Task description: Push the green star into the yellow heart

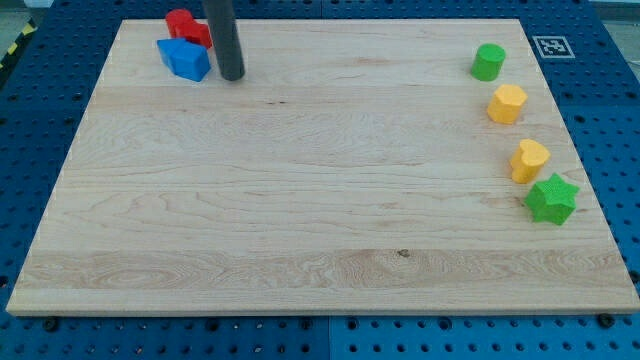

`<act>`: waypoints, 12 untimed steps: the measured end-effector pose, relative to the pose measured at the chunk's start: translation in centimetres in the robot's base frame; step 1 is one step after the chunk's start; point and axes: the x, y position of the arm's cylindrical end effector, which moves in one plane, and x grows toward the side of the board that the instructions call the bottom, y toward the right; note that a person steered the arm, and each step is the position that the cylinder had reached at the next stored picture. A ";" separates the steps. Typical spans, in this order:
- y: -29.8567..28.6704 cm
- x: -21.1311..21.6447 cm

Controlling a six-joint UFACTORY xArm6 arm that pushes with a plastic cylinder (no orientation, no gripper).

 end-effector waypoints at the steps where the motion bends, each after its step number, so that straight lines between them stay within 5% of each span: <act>1: 3.7 1.7; 4: 10.4 6.1; 7: 21.4 20.7; 12: 34.3 24.1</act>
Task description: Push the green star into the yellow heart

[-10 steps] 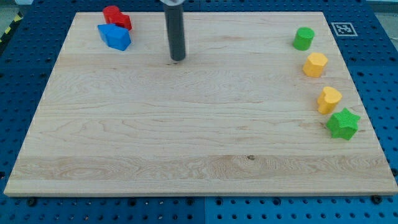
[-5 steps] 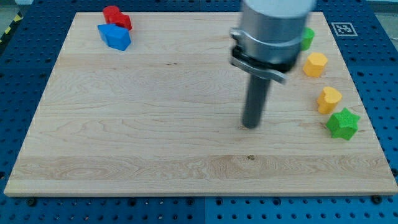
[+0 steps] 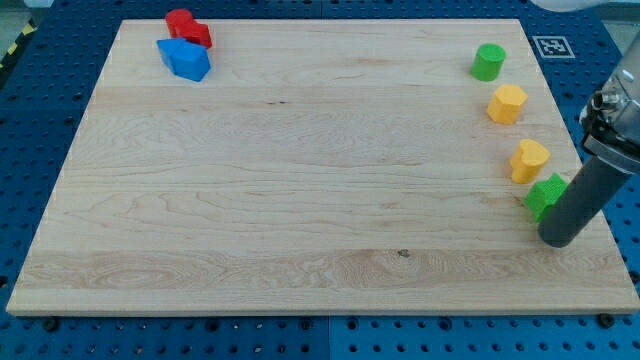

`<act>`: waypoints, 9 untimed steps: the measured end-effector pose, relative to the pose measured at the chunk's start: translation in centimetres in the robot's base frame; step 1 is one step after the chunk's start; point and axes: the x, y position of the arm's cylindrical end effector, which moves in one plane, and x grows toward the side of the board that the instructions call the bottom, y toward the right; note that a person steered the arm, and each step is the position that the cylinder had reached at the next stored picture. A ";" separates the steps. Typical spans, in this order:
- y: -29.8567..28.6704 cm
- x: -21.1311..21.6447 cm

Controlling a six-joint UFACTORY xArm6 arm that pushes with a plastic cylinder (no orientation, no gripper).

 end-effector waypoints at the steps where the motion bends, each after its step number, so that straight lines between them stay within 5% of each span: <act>1: 0.0 0.0; 9: 4.3 -4.0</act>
